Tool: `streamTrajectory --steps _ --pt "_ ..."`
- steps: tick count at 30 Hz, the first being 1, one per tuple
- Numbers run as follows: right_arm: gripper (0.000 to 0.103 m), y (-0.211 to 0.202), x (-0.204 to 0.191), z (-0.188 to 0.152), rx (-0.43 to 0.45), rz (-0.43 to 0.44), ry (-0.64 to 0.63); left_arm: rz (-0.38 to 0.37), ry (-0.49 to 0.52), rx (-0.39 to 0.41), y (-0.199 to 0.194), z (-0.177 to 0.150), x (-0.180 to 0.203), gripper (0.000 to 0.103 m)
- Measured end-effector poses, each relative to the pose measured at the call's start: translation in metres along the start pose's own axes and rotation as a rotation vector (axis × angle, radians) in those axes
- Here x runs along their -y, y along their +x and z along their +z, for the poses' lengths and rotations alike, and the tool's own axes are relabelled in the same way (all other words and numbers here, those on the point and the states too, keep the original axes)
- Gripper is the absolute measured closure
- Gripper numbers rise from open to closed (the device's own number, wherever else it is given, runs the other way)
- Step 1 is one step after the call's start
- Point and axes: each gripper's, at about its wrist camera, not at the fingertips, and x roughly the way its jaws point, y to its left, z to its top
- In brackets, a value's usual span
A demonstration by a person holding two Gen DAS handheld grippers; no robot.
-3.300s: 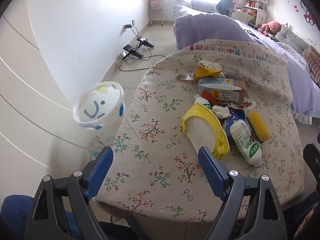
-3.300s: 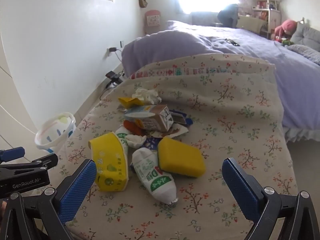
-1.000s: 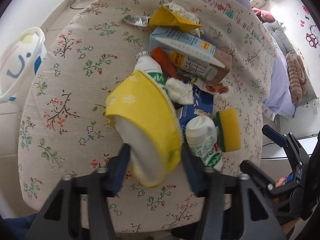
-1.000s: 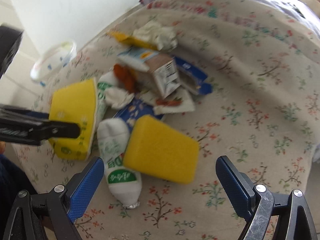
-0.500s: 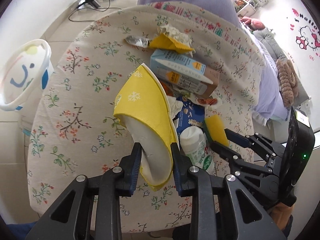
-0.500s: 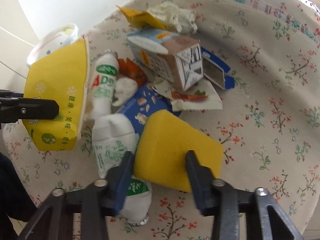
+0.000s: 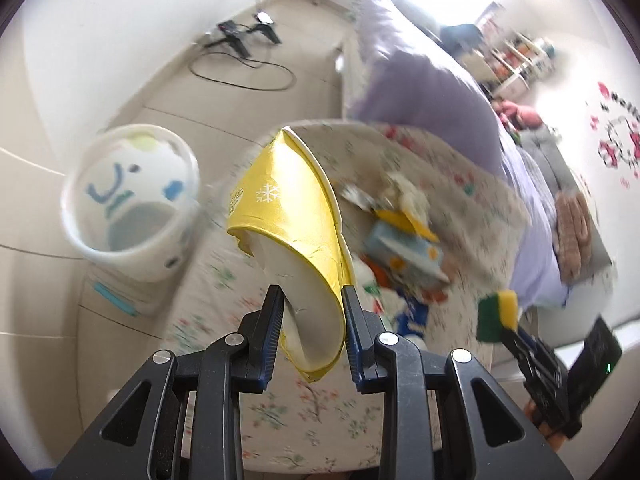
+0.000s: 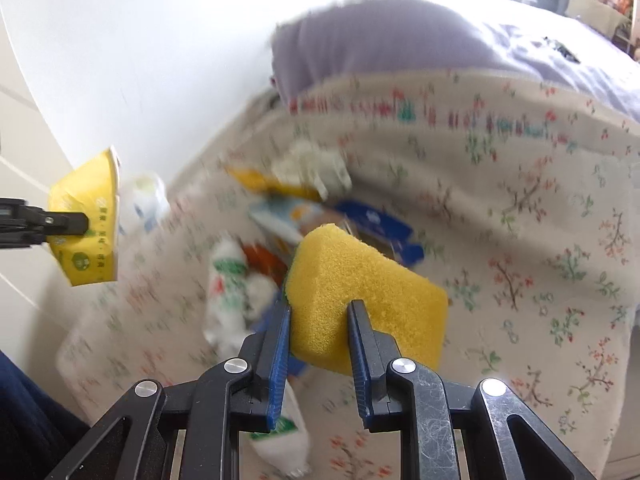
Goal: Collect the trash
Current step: 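Carry both items to the white bucket and open both tools to drop them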
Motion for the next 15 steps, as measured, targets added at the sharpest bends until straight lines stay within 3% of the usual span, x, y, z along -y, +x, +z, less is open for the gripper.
streamTrajectory --steps 6,10,15 --pt "0.079 0.007 -0.038 0.030 0.051 0.163 0.024 0.146 -0.093 0.039 0.002 0.068 -0.064 0.072" --pt "0.078 0.039 -0.080 0.049 0.041 0.280 0.010 0.239 -0.185 -0.015 0.032 0.085 -0.122 0.072" --pt "0.078 0.095 -0.130 0.067 -0.002 0.385 0.000 0.290 -0.245 -0.022 0.048 0.096 -0.164 0.071"
